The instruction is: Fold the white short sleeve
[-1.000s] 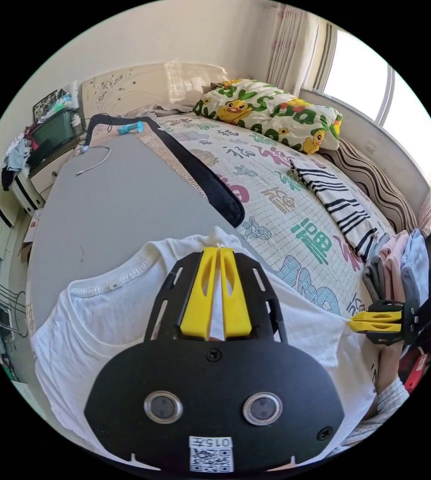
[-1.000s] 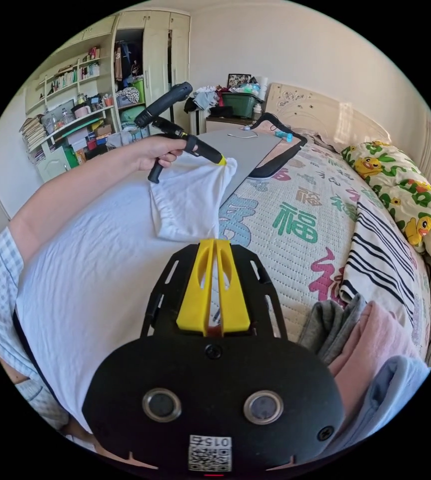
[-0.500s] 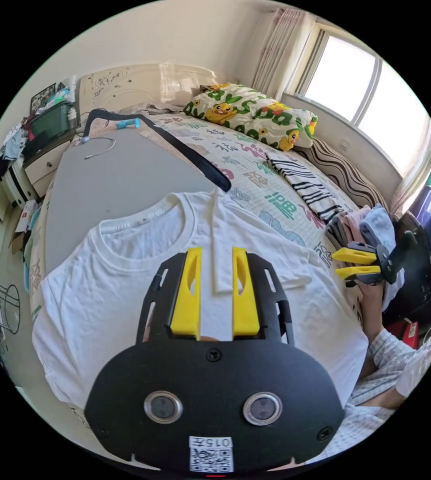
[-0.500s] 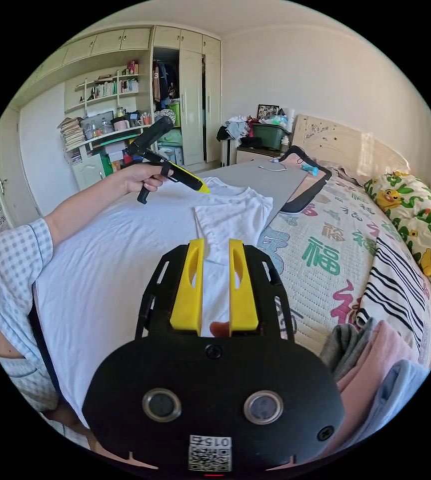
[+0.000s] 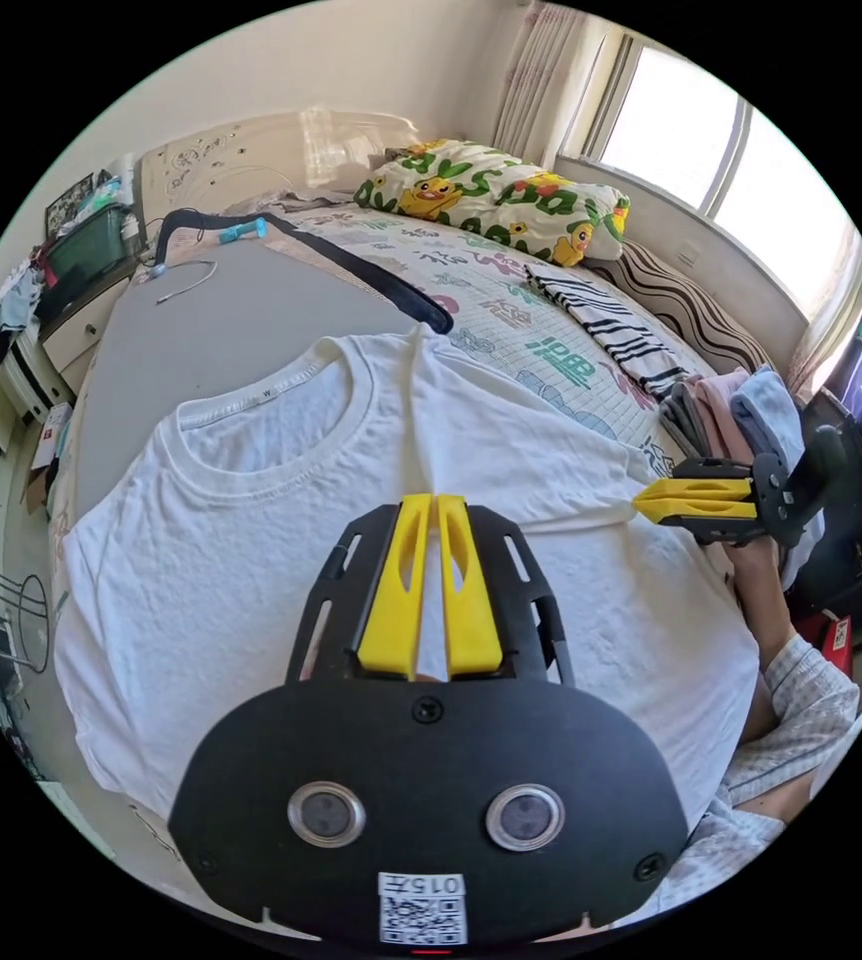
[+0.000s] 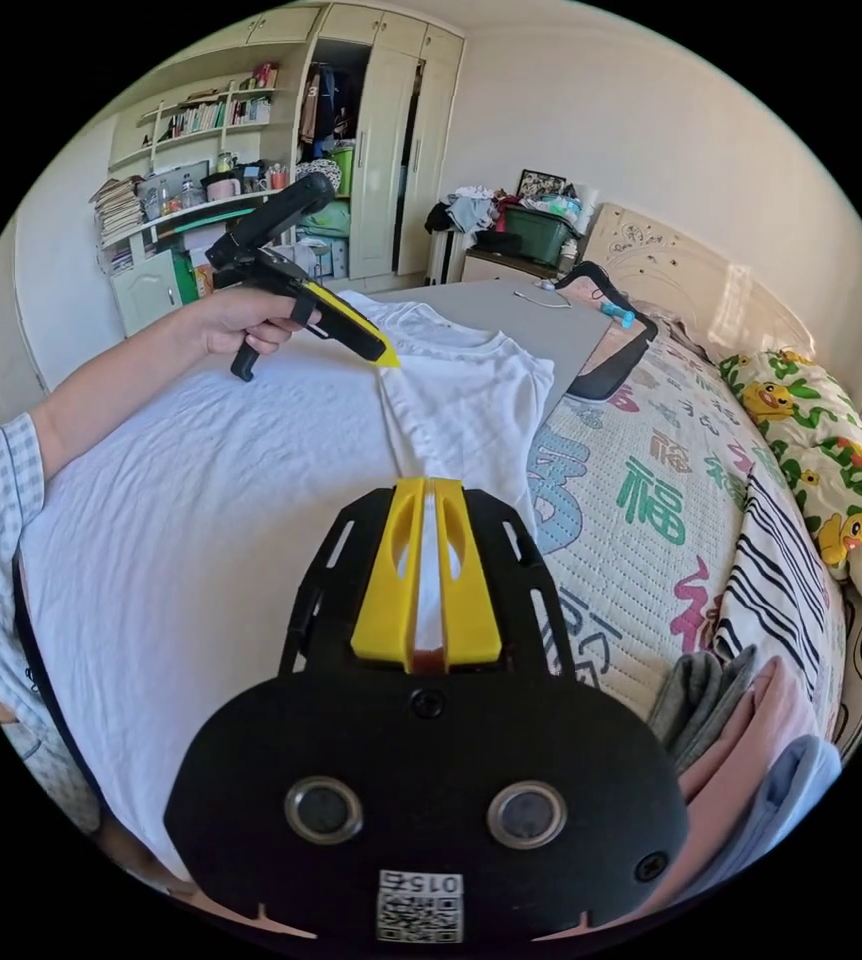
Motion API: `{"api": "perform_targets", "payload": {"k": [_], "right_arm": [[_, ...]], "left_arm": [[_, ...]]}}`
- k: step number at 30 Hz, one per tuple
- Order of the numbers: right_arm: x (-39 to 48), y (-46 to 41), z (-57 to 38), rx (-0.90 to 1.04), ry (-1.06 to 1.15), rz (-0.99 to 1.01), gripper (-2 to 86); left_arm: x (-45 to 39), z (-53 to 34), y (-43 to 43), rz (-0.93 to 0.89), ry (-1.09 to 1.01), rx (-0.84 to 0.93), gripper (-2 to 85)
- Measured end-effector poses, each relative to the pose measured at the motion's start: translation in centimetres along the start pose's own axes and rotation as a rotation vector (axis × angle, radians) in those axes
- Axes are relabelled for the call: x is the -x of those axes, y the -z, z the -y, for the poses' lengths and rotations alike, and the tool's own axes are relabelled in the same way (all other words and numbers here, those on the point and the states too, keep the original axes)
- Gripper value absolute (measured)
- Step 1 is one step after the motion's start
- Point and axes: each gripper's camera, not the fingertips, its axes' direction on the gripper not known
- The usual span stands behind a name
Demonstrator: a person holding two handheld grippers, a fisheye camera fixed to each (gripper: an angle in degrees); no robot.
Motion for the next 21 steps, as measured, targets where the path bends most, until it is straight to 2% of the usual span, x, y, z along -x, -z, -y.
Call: {"api": "perform_targets", "payload": {"k": [3,9,17,21], "right_arm": [[0.4,-0.9,0.1,0.024,0.026,0.011,7.2],[1.8,-2.4,-0.1,0.052,0.090,-0.027,0.0],[1.7,-2.7,-1.0,0.006,0.101,0.013,-0.5],[2.6,-4.3,-0.9,0.055,0.179,0.035,0.7]], "left_arm": [[0.6,-0.4,0.0,-0.011,0.013,-0.011,-0.3],[1.2,-0.8,-0.8,-0.024,0.029,-0.008,-0.4],[1.8,-0.9,-1.0,-0.040,0.024,-0.030,-0.3],[2.2,-1.0,-2.9,-0.030,0.018,0.035,0.1]]}}
